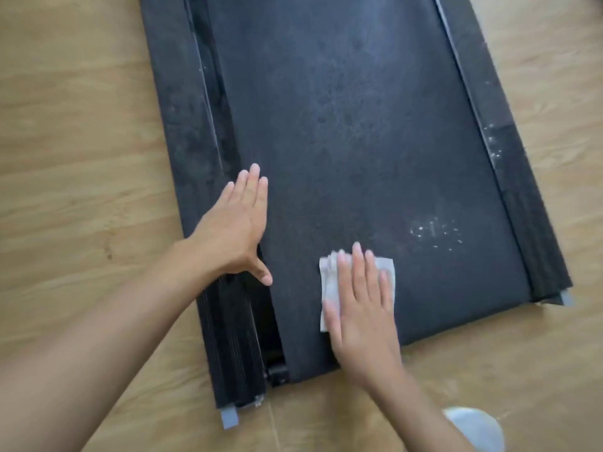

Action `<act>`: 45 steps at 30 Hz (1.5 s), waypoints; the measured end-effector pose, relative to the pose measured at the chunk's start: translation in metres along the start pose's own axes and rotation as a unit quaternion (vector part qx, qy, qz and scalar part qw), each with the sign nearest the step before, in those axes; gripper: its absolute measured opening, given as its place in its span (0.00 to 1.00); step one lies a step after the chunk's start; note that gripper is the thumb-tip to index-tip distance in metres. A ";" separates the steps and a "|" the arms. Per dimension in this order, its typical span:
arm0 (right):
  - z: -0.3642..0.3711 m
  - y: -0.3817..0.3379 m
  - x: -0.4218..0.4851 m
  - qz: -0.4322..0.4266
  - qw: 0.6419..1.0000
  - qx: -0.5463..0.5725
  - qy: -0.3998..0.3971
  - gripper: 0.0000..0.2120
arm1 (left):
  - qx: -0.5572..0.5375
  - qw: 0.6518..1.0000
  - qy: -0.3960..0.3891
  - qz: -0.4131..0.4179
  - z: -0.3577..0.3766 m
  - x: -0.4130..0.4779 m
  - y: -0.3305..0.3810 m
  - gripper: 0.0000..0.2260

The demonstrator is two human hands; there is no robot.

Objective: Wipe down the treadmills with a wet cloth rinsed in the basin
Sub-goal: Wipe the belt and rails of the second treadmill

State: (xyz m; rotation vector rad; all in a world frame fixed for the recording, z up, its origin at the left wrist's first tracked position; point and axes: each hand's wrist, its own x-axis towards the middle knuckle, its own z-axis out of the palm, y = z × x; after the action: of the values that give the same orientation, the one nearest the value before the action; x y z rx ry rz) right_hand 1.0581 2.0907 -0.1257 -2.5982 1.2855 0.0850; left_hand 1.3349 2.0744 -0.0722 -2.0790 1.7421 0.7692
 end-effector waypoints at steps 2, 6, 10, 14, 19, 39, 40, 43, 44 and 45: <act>-0.002 0.014 -0.068 -0.008 0.999 -0.011 -0.032 0.32 | 0.023 1.000 0.004 -0.006 0.001 0.002 0.006 0.77; -0.011 0.032 0.029 -0.037 0.998 -0.009 -0.045 0.32 | 0.033 0.999 -0.006 -0.035 0.002 0.002 0.011 0.75; -0.037 0.028 0.228 0.004 1.000 -0.003 0.021 0.32 | 0.011 0.999 0.000 -0.037 -0.007 0.009 0.031 0.73; -0.047 0.029 0.265 -0.010 1.000 -0.013 0.009 0.32 | 0.004 1.000 0.004 -0.014 -0.004 0.017 0.045 0.73; -0.018 0.034 0.023 -0.026 0.999 -0.028 -0.006 0.32 | 0.006 0.999 -0.013 -0.030 -0.009 0.018 0.054 0.72; -0.030 0.090 0.015 0.009 0.999 -0.023 -0.046 0.31 | 0.036 0.994 -0.068 -0.075 -0.014 0.026 0.070 0.73; -0.030 0.091 -0.026 0.009 0.998 -0.021 -0.067 0.31 | 0.037 0.994 -0.067 -0.074 -0.014 0.027 0.071 0.73; -0.029 0.095 -0.040 0.001 0.994 -0.017 -0.109 0.31 | 0.043 0.994 -0.070 -0.078 -0.012 0.028 0.073 0.74; -0.031 0.092 -0.009 0.001 0.996 -0.010 -0.092 0.31 | 0.048 0.993 -0.070 -0.077 -0.009 0.030 0.073 0.74; -0.032 0.088 0.032 0.000 0.998 -0.007 -0.064 0.31 | 0.053 0.993 -0.068 -0.076 -0.007 0.032 0.073 0.74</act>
State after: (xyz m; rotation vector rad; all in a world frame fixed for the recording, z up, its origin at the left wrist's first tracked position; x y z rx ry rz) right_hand 1.0064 2.0070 -0.1158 -2.5573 1.2442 0.2575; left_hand 1.2687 2.0299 -0.0780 -2.0111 1.5019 0.7369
